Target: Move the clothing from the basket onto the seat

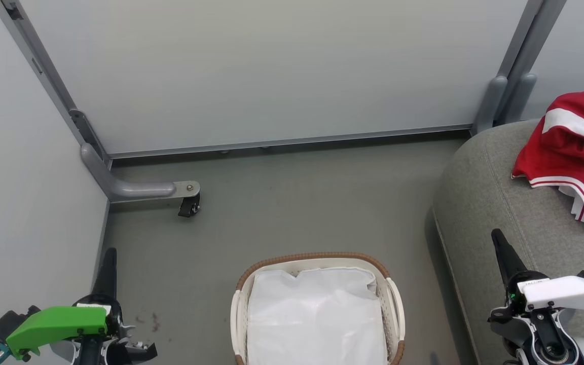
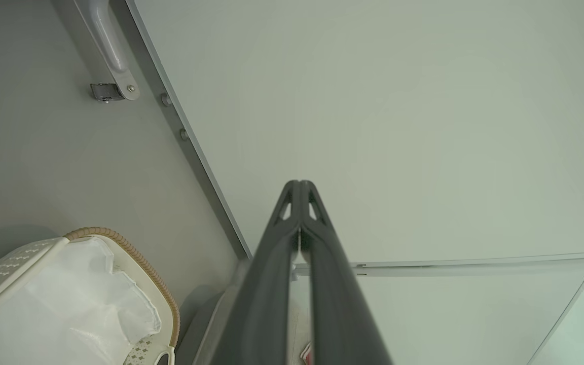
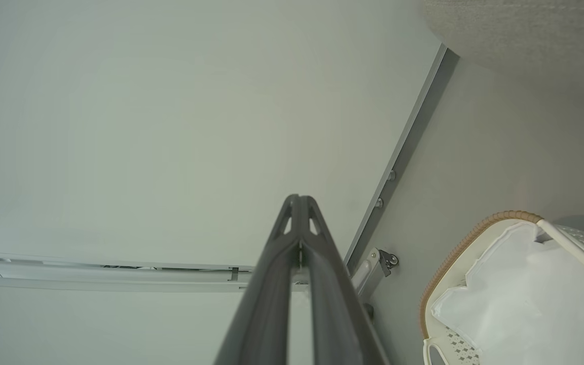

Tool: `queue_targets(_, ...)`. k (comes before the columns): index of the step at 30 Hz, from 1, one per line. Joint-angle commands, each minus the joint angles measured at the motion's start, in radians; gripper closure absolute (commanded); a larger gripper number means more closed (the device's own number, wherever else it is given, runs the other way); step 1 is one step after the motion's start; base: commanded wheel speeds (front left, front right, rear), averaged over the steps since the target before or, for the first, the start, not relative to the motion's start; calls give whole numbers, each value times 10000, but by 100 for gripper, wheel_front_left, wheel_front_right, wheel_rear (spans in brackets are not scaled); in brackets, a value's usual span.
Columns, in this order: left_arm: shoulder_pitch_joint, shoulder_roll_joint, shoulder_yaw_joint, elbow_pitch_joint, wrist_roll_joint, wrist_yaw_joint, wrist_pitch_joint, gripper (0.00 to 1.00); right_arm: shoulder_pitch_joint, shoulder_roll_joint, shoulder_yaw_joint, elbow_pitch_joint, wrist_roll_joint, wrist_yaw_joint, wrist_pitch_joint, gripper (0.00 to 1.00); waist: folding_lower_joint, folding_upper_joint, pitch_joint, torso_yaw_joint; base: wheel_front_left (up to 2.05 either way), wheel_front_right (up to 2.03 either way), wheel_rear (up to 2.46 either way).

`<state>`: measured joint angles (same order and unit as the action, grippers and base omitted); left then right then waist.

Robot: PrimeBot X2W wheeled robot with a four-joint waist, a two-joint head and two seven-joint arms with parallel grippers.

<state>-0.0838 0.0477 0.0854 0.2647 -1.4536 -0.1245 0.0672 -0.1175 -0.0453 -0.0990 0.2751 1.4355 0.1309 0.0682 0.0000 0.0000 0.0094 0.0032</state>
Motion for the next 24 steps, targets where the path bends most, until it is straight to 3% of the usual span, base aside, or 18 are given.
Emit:
queue_targets(1,-225,54,55,-74,-215,-73,63,100,82,-61,-50,-101,217,-2,66,100,0,0,-3,-2,0,0,0)
queue_targets(24,-314,59,312,-217,-1598,-87,480,100,140,-77,-167,-335,1764,-2,490,100,0,0,-61,-30,0,0,0)
